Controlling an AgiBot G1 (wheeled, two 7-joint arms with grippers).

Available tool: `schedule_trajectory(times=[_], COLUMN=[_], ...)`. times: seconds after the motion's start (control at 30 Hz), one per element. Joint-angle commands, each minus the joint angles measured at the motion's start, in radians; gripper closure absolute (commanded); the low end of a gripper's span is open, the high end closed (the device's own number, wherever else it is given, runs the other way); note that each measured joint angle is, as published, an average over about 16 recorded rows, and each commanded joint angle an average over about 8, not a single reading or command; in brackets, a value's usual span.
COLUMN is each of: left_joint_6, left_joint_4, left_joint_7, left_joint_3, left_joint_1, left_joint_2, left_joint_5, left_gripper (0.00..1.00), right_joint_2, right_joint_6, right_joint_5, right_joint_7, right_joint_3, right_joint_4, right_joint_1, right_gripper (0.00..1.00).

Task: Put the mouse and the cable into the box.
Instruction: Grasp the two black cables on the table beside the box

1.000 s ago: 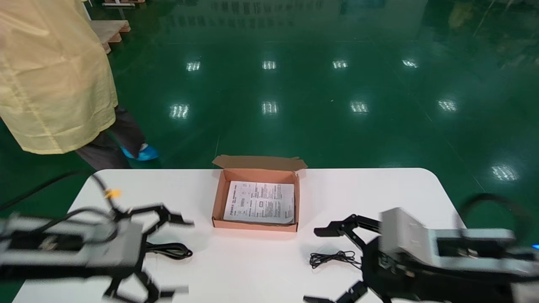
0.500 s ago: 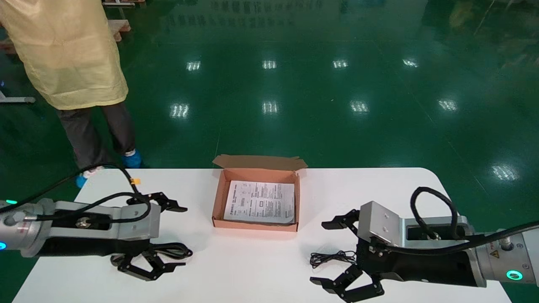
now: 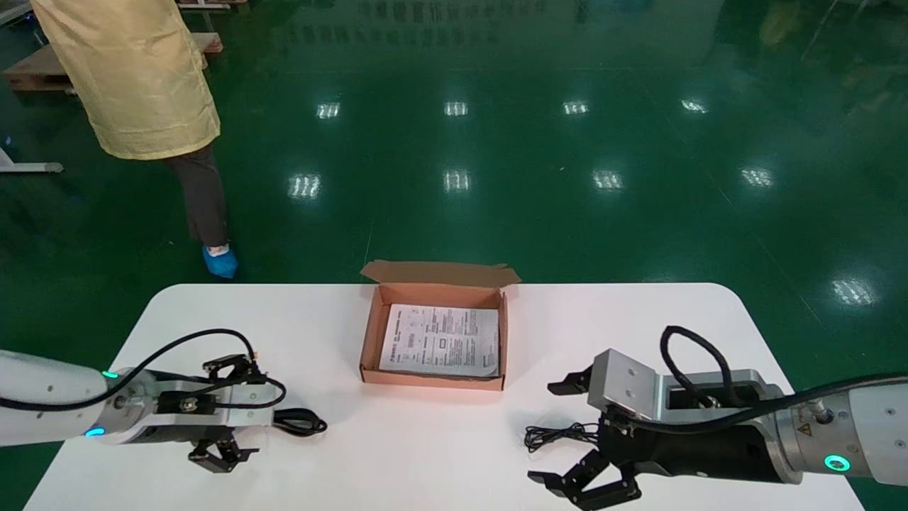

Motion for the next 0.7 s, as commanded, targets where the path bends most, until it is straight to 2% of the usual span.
schedule_trajectory(times=[0.03,0.7], left_joint_6=[-0.019,-0.143], left_joint_4=[0.05,0.129], left_joint_7=[-0.003,0.115], left_joint_3=[0.003,0.022], left_joint_1=[-0.01,0.03], left_joint_2=[0.021,0.062], left_joint_5=[0.019,0.045], left_gripper=[0.0,0.0], right_joint_2=[0.005,0.02], right_joint_6=[-0.003,-0.002], right_joint_5=[-0.002,0.008], right_joint_7=[0.006,0.032], right_joint_3=[-0.002,0.007], right_joint_4=[0.011,0.048], right_joint_1=[-0.004,-0.003], right_gripper=[0.0,0.0])
